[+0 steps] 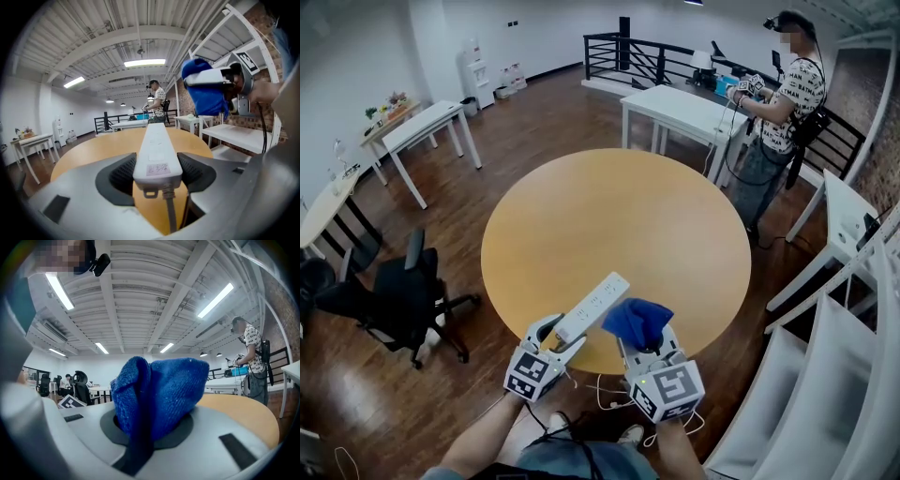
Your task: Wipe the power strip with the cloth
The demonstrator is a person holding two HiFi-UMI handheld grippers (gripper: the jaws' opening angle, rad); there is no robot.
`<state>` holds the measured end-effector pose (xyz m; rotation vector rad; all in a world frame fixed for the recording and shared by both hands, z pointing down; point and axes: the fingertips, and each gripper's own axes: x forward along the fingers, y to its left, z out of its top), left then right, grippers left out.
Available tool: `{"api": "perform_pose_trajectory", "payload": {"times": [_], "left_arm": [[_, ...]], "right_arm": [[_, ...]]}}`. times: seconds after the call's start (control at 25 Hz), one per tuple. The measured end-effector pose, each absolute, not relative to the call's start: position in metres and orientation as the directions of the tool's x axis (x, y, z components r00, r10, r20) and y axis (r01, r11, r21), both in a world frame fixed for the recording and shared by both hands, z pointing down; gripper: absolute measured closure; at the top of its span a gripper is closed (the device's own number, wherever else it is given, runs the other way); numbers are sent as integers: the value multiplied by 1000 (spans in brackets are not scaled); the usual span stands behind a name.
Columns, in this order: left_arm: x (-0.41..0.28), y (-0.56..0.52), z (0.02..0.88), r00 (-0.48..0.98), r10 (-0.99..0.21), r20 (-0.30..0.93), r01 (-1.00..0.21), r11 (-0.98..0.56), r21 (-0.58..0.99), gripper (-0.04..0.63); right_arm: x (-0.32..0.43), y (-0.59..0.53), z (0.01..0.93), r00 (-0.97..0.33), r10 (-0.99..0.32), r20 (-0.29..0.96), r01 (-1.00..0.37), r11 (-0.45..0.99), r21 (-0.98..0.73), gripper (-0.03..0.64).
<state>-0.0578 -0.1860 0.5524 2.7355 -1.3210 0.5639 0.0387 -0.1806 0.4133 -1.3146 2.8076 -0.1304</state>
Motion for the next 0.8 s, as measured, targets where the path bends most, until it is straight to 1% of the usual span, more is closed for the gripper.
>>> {"api": "perform_pose_trajectory", "payload": {"times": [0.12,0.4,0.52,0.64,0.72,0.8], "left_arm": [[-45,-186,505,602,-755,259,-748,-647,-150,313],[-29,-174,404,629,-772,94,-737,-631,-241,313],[-24,-170,385,633,-771,67,-726,-622,-294,313],[-21,-168,381,634,-771,63,-722,-619,-311,313],[-18,-168,382,632,-772,65,-722,-617,-314,313],[-16,-168,382,628,-776,65,-723,-612,-320,313]], "right_arm": [[40,-180,398,-643,-765,-26,-762,643,-72,557],[35,-171,339,-665,-733,-146,-738,674,-26,557],[33,-167,320,-664,-723,-189,-738,674,12,557],[32,-167,310,-663,-719,-211,-737,676,14,558],[26,-164,306,-685,-705,-186,-717,697,0,558],[13,-160,303,-725,-676,-131,-681,732,-9,558]]}}
